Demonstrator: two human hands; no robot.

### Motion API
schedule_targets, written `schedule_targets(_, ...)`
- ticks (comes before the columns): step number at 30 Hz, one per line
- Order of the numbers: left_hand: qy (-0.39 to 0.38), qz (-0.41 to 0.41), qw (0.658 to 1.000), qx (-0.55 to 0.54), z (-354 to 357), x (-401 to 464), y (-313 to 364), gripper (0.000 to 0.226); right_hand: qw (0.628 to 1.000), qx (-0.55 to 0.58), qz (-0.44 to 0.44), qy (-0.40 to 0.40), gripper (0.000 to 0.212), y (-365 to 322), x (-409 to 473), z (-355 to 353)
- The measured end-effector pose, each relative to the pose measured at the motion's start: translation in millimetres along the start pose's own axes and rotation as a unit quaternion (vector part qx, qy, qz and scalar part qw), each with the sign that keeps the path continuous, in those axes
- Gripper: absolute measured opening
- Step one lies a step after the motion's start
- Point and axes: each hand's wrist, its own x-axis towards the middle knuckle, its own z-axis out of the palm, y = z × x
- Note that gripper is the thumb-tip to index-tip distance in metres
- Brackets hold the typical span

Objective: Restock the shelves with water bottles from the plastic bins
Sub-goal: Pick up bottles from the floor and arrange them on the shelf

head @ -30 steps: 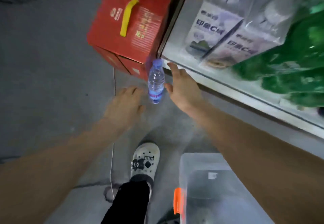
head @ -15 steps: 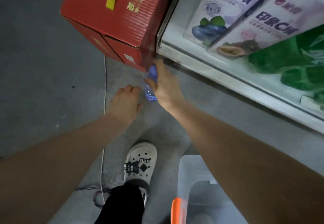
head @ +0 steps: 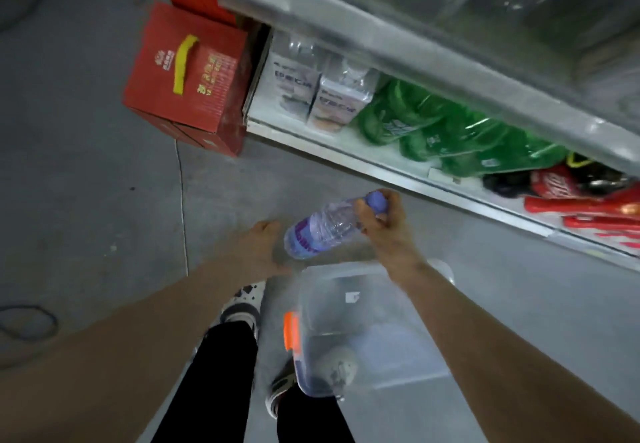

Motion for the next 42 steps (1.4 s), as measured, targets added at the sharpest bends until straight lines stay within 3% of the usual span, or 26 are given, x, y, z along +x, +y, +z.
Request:
schedule_targets(4,-0.033,0.08,0.989,-0.123,-18.5,-73.5,93.1,0.094,0.998,0.058,-0.004,-0.015,0.015,-84.6,-68.3,-90.8)
schedule_targets(6,-0.019,0.102,0.985,-0.136,-33.5,-112.6,143.0,0.083,0.996,0.091,-0.02,0.009,0.018,-123.5,-102.0,-133.1)
schedule_targets(9,0.015,0.137,0.985,-0.102,-58.6,-168.6,216.1,0.072,0.991,0.111,-0.049,0.065,0.021,-174.7,-155.6,-185.4)
schedule_targets(14,0.027,0.202,0.978,-0.034,-90.6,-247.7,323.2,0.066,0.982,0.083,-0.075,0.155,0.056,-242.6,-239.2,-252.1)
schedule_targets(18,0.017,0.282,0.958,0.048,-115.5,-297.3,401.7,0.068,0.965,0.081,-0.101,0.23,0.038,-294.2,-288.5,-311.9)
schedule_targets(21,0.001,0.356,0.927,0.119,-138.6,-319.2,457.5,0.073,0.946,0.056,-0.137,0.287,0.038,-332.1,-322.7,-358.4)
schedule_targets(26,0.025,0.468,0.84,0.273,-191.9,-389.0,564.1,0.074,0.909,0.015,-0.204,0.363,0.048,-401.9,-390.4,-441.4)
schedule_targets(28,0.07,0.497,0.799,0.332,-214.7,-413.8,607.6,0.066,0.894,-0.003,-0.229,0.385,0.055,-430.8,-420.2,-477.1)
schedule_targets(30,0.137,0.53,0.75,0.37,-236.1,-445.2,652.2,0.057,0.88,-0.032,-0.254,0.401,0.047,-460.3,-448.3,-515.4)
schedule_targets(32,0.219,0.565,0.702,0.374,-254.8,-481.3,697.9,0.056,0.861,-0.048,-0.295,0.412,0.038,-492.5,-477.0,-555.2)
schedule_targets(35,0.35,0.592,0.645,0.334,-277.1,-526.4,758.4,0.055,0.831,-0.099,-0.343,0.427,0.044,-541.7,-511.5,-615.8)
schedule_targets(39,0.482,0.571,0.609,0.265,-301.3,-563.3,822.4,0.062,0.79,-0.127,-0.402,0.445,0.032,-605.8,-538.3,-685.2)
schedule_targets(42,0.541,0.516,0.622,0.23,-313.0,-569.5,852.8,0.064,0.761,-0.128,-0.453,0.447,0.017,-650.2,-541.2,-718.5)
